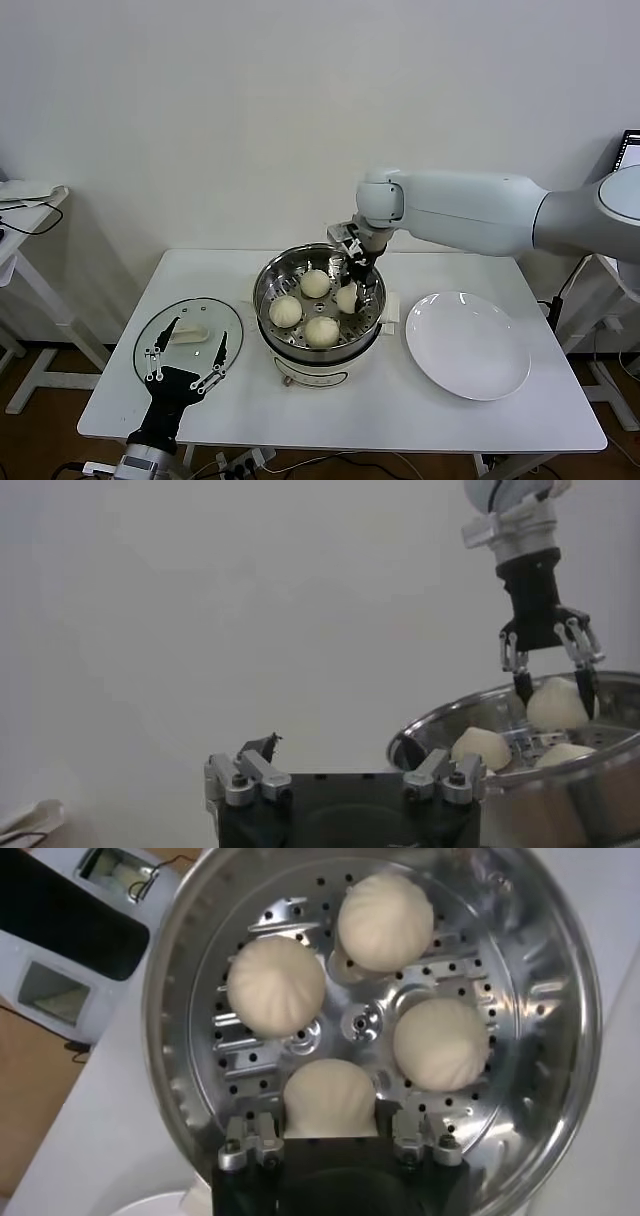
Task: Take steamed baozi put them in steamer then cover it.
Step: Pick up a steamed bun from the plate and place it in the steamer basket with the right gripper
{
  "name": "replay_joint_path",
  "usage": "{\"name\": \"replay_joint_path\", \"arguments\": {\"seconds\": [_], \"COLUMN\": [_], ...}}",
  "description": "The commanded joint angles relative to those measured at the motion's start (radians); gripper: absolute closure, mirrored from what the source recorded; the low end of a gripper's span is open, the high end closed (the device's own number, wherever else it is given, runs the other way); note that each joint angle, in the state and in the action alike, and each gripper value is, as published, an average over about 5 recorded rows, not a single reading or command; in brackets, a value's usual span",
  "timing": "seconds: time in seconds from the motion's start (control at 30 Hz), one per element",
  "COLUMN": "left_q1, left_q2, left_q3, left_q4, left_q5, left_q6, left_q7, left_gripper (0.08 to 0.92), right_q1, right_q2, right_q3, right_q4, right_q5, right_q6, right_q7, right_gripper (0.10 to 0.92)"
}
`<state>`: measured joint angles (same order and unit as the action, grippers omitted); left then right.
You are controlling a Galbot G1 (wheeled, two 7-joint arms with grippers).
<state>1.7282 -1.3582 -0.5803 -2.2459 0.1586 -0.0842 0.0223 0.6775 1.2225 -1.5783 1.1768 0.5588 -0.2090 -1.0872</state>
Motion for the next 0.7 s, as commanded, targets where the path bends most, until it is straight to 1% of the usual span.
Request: {"name": "replay_joint_path", "arguments": {"seconds": [0.03, 0.27, 0.53, 0.7], "left_q1": [0.0, 0.002, 0.0, -0.002], "left_q2": [-0.001, -0.002, -0.002, 0.0], "left_q3": [0.001, 0.0, -0.003, -0.005], "left_q4": [0.001, 0.0, -0.002, -0.007], "left_q5": [0.002, 0.004, 0.005, 0.005], "left_q6": [0.001, 0.002, 0.003, 0.005], "left_q7": [-0.002, -0.004, -0.006, -0.007], "left_gripper": [0.177, 0.177, 0.177, 0.177], "right_q1": [-0.023, -0.034, -0.036, -0.022], "right_q2": [0.013, 0.004, -0.011, -0.05], "right_q3": [-0.006, 0.001, 0.023, 0.06], "right_q4": [-0.01, -0.011, 0.001, 0.031], "right_q5": [-0.02, -0.027, -0.026, -0.023], "right_q6": [-0.009, -0.013, -0.01, -0.004], "right_q7": [0.015, 0.043, 0.051, 0.042], "right_gripper": [0.416, 0.369, 0.225, 0.203]}}
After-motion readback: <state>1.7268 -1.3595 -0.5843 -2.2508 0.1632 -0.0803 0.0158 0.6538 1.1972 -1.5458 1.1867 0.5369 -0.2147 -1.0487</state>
